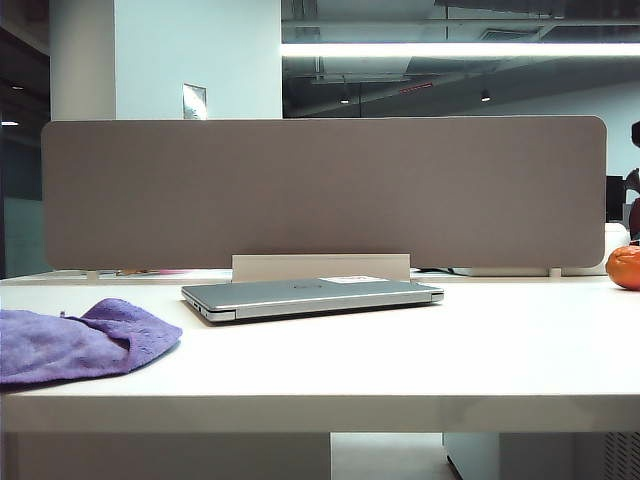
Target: Pick up the purple rag and put it over the laptop.
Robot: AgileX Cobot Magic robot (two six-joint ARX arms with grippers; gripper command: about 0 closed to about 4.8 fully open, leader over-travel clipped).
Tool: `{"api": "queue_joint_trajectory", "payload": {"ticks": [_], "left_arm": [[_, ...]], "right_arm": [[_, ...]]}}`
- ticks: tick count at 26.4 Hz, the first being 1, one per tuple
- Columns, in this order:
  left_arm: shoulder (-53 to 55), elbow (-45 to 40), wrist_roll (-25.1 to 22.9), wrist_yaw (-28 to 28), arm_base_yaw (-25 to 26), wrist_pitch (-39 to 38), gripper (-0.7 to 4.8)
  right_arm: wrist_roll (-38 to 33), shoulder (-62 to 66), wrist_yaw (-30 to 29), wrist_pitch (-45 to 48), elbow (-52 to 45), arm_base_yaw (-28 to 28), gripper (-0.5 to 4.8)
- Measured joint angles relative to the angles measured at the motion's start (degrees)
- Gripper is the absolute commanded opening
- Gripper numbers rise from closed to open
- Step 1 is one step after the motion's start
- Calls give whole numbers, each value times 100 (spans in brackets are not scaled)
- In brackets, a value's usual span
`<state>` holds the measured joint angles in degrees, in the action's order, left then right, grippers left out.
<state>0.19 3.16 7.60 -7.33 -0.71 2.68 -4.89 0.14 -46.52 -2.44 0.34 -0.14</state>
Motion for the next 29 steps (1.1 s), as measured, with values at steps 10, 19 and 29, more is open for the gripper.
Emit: {"api": "queue_joint_trajectory", "payload": {"ticks": [10, 19, 29], "left_arm": [[179, 544, 0, -391, 0, 39, -6], [1438, 1117, 2, -407, 0, 7, -6], [3121, 1853, 2, -407, -2, 13, -6]], "right_arm": [[0, 0, 0, 0, 0, 0, 22], [0, 0, 0, -85, 0, 0, 22], [0, 0, -2, -411, 0, 0, 22]]}}
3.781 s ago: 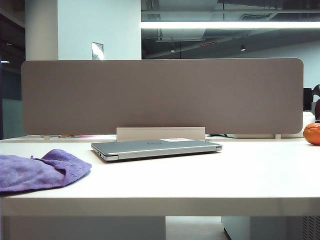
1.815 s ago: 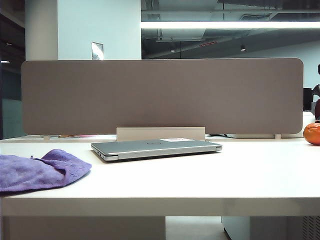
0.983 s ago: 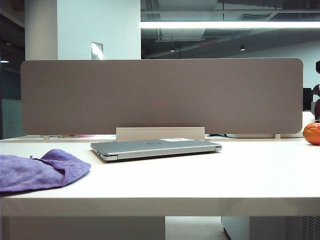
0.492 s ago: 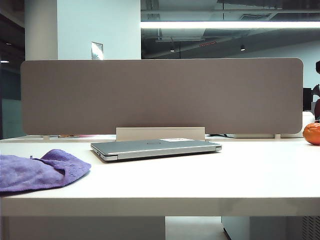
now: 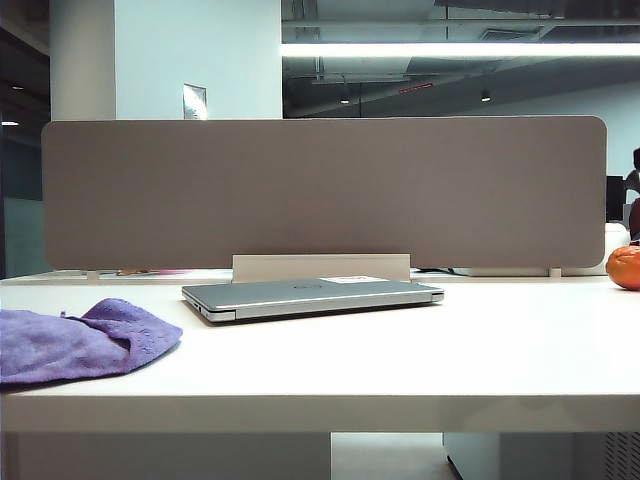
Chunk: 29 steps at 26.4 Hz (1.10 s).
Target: Pick up the purple rag and put it over the laptop.
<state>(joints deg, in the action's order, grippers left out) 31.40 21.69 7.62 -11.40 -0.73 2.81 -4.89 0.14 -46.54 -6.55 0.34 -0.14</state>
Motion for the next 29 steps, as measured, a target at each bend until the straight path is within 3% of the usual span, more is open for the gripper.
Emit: {"api": "queue_joint_trajectory", "payload": {"ticks": [11, 17, 22, 29], "left_arm": [[2140, 339, 15, 0, 0, -332, -4], [2763, 339, 15, 0, 0, -411, 145], [3060, 339, 15, 0, 0, -433, 163], [3163, 339, 17, 0, 0, -437, 381]], "right_arm": [[0, 0, 0, -94, 0, 0, 22], [0, 0, 0, -98, 0, 0, 22], [0, 0, 0, -98, 0, 0, 22], [0, 0, 0, -101, 0, 0, 22]]}}
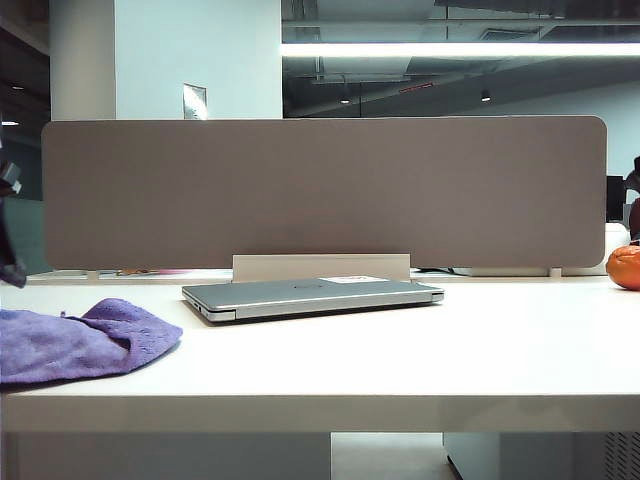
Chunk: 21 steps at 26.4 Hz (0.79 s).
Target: Pick up the purple rag and put it over the laptop.
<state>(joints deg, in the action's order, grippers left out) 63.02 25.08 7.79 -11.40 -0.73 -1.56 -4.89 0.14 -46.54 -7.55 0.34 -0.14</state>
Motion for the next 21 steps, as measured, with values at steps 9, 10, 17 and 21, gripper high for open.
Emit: {"api": "queue_joint_trajectory", "payload": {"ticks": [9, 10, 17, 21], "left_arm": [[24, 0, -2, 2, -166, -4, 418], [44, 0, 0, 2, -229, -7, 418], [57, -2, -2, 662, -531, -46, 417], [57, -2, -2, 640, -531, -94, 404]], "right_arm": [[0, 0, 0, 0, 0, 0, 22], [0, 0, 0, 0, 0, 0, 22], [0, 0, 0, -2, 0, 0, 22], [0, 0, 0, -2, 0, 2, 22]]}}
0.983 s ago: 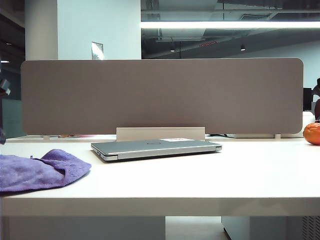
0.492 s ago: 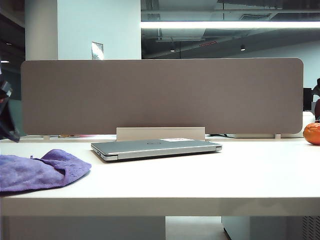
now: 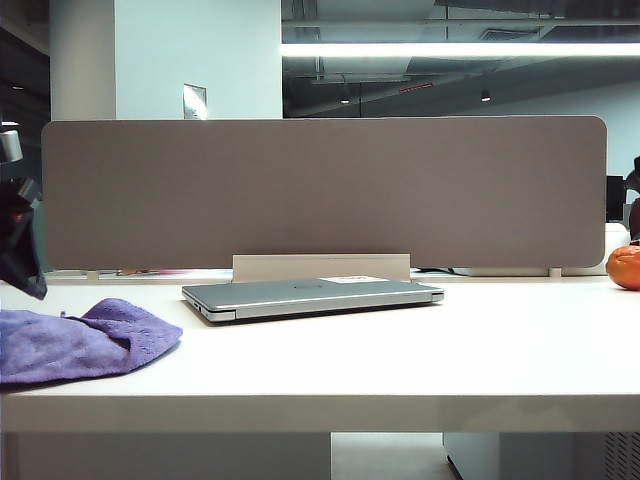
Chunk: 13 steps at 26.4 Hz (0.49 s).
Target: Pick up the purple rag and put it over the laptop.
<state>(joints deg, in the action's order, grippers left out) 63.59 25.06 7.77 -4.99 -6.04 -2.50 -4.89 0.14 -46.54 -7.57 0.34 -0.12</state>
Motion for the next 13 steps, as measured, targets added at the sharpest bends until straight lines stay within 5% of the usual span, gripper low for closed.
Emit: {"api": "queue_joint_trajectory", "payload": {"ticks": [13], "left_arm": [[0, -2, 0, -136, -2, -516, 402]], "right_arm": [[0, 0, 0, 0, 0, 0, 22]]}}
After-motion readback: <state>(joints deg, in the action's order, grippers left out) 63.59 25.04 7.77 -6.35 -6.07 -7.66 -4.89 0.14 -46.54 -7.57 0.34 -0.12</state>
